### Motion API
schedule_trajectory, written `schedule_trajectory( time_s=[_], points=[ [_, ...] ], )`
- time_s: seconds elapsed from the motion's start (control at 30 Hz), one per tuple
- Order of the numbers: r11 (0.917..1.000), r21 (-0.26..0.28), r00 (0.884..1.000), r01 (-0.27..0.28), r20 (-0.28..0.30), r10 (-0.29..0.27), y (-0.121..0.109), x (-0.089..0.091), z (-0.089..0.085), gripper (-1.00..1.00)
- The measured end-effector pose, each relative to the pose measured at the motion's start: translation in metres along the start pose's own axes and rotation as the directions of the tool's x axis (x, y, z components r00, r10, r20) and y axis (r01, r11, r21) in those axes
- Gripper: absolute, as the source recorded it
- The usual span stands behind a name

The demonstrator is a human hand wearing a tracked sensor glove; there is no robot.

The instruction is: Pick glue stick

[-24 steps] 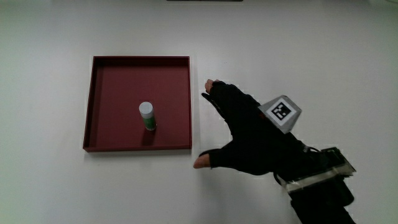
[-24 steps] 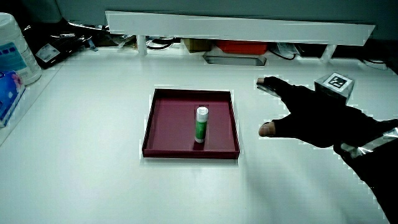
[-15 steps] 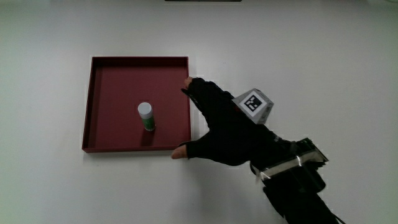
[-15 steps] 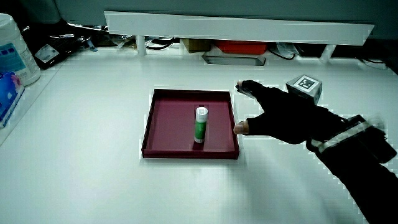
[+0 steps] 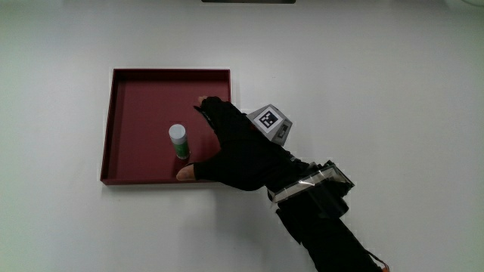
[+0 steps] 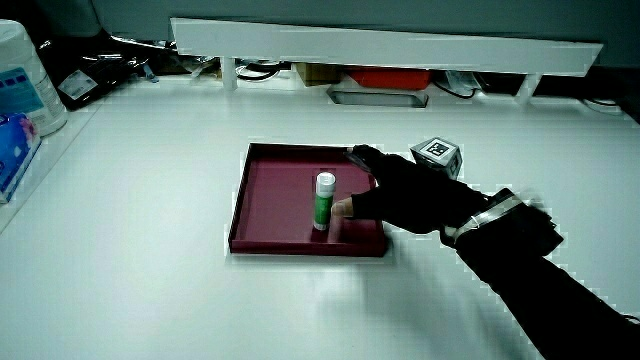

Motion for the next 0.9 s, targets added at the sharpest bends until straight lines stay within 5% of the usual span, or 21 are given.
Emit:
schedule_trajectory(
  time_s=[0.07, 0.13, 0.17, 0.2, 0.23, 0.27, 0.47, 0.5, 0.53, 0.6, 0.63, 0.67, 0.7, 0.73, 0.77, 0.8, 0.9],
  points=[
    [1.0, 0.0, 1.0, 0.001, 0.006, -0.001, 0.006, 0.003, -0.003, 0.0],
    [0.997, 0.076, 0.999, -0.013, 0.043, 0.009, 0.008, 0.005, -0.007, 0.0],
    [1.0, 0.0, 1.0, -0.005, -0.005, 0.005, 0.012, 0.009, -0.01, 0.0],
    [0.9979, 0.065, 1.0, -0.003, 0.03, 0.001, 0.013, 0.01, -0.011, 0.0],
    [1.0, -0.002, 1.0, -0.003, -0.025, 0.003, 0.015, 0.012, -0.014, 0.0],
    [0.9978, 0.065, 1.0, -0.009, 0.001, 0.009, 0.014, 0.007, -0.015, 0.0],
    [0.9979, 0.064, 1.0, 0.005, -0.007, -0.004, 0.024, 0.018, -0.025, 0.0],
    [1.0, -0.003, 0.999, -0.006, -0.047, 0.006, 0.024, 0.018, -0.025, 0.0],
    [0.9981, 0.062, 1.0, 0.002, -0.031, 0.0, 0.022, 0.015, -0.025, 0.0],
    [0.997, 0.077, 0.999, 0.005, -0.04, -0.001, 0.024, 0.02, -0.026, 0.03],
    [0.9999, 0.013, 0.996, -0.007, -0.084, 0.008, 0.024, 0.02, -0.026, 0.06],
    [0.9994, 0.028, 0.997, -0.018, -0.077, 0.02, 0.025, 0.022, -0.026, 0.09],
    [0.9933, 0.114, 0.999, -0.016, -0.048, 0.021, 0.022, 0.018, -0.025, 0.12],
    [0.9976, 0.06, 0.998, 0.033, -0.055, -0.03, 0.019, 0.009, -0.025, 0.15],
    [0.9904, 0.138, 0.999, -0.012, -0.049, 0.019, 0.023, 0.023, -0.025, 0.18],
    [0.9966, 0.081, 0.995, -0.017, -0.096, 0.025, 0.022, 0.022, -0.024, 0.21],
    [0.9908, 0.132, 0.993, -0.028, -0.111, 0.043, 0.021, 0.024, -0.024, 0.29]
  ],
)
